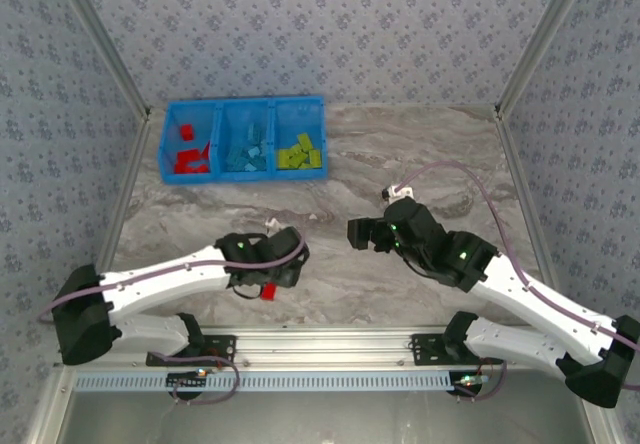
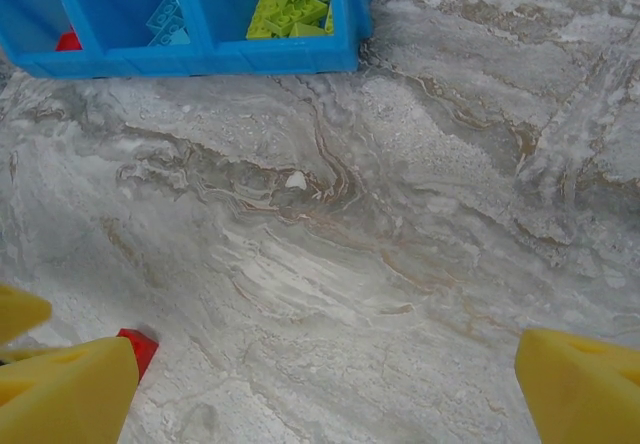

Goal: Sort the legos into containers by color

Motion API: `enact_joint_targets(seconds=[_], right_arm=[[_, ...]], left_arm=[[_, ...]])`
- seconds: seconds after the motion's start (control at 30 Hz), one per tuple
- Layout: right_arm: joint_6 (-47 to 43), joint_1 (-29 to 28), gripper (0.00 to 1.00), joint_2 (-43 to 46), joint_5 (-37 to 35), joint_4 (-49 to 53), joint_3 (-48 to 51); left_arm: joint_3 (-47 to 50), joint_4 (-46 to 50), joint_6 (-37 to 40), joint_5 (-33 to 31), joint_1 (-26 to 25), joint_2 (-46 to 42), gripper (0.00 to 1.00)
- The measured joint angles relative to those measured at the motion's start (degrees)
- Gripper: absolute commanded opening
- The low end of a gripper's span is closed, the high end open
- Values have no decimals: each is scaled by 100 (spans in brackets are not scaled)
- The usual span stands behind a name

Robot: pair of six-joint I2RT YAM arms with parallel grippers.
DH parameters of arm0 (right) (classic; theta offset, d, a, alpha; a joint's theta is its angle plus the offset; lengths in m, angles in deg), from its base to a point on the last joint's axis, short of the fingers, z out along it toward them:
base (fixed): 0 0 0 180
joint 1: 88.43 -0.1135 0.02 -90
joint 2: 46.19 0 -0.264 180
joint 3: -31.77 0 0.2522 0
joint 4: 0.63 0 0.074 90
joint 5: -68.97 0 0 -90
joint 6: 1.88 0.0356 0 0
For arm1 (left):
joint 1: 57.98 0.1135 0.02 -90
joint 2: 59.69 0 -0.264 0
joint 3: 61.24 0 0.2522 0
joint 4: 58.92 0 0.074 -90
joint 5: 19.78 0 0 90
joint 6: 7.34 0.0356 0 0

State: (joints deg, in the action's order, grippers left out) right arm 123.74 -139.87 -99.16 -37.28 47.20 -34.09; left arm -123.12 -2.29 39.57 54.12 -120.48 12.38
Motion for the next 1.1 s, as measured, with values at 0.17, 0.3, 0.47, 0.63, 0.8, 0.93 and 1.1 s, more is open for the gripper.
enact_joint_targets(seconds=[0.17, 0.3, 0.47, 0.63, 0.8, 0.93, 1.1], right_arm=[[122, -2, 100, 0, 59, -4, 63], [197, -2, 100, 0, 61, -50, 85], [258, -9, 100, 0, 61, -68, 85], [251, -33, 100, -7, 264, -111, 114], [122, -168, 99, -184, 1029, -142, 284], [-33, -588, 100, -348, 1504, -186, 367], [-205, -944, 100, -538, 1904, -643, 365]], left_arm=[[638, -243, -376, 146, -28, 319, 73], [813, -356, -525, 39, -26, 546, 73], [986, -876, -627, 111, -24, 866, 48], [1010, -1073, -719, 223, -24, 863, 34], [1182, -1207, -780, 216, -11, 605, 26], [1235, -1346, -769, 219, 203, 136, 21], [1067, -1445, -509, 293, 1008, -343, 18]])
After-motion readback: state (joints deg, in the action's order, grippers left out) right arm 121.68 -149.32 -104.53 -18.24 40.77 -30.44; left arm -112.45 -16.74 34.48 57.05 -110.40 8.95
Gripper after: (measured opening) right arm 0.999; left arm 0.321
